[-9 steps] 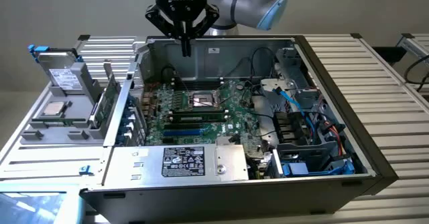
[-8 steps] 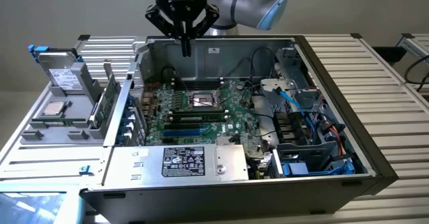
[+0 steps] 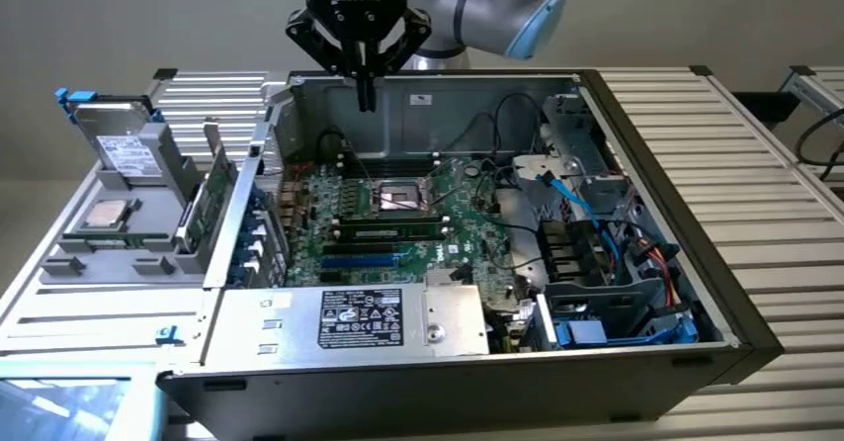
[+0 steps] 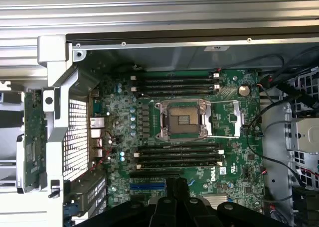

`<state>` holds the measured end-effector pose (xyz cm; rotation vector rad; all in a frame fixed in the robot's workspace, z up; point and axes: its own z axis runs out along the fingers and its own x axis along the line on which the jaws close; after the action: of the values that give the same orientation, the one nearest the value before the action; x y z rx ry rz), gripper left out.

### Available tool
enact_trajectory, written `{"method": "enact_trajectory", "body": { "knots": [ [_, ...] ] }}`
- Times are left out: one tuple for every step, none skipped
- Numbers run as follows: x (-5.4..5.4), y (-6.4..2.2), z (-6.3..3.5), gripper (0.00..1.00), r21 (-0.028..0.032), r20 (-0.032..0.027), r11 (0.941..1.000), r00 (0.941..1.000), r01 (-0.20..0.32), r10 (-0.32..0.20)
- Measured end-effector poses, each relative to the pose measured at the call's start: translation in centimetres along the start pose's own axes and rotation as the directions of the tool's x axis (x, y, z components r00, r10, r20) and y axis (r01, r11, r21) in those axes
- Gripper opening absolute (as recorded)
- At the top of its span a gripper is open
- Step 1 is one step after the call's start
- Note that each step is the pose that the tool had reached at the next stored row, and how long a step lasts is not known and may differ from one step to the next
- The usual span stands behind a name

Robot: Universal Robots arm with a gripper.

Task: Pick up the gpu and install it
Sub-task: 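Reach for the gpu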

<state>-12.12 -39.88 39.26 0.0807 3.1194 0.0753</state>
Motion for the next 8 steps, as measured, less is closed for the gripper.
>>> {"method": "enact_trajectory", "body": {
  "knots": [
    [0.0,0.0,0.0,0.12,-0.0003,-0.0001,1.0,1.0,0.0,0.0],
    [0.0,0.0,0.0,0.12,-0.0006,-0.0002,1.0,1.0,0.0,0.0],
    [0.0,-0.01,0.0,0.12,-0.0016,-0.0005,1.0,1.0,0.0,0.0],
    [0.1,-0.01,0.0,0.12,-0.0031,-0.0005,1.0,1.0,0.0,0.0],
    [0.3,-0.02,-0.01,0.12,-0.0046,-0.0009,1.0,1.0,0.0,0.0],
    [0.7,-0.04,-0.02,0.12,-0.0055,-0.0009,1.0,1.0,0.0,0.0],
    [1.1,-0.06,-0.03,0.12,-0.0064,-0.001,1.0,1.0,0.0,0.0],
    [1.6,-0.08,-0.03,0.12,-0.0071,-0.001,1.0,1.0,0.0,0.0]
  ]
}}
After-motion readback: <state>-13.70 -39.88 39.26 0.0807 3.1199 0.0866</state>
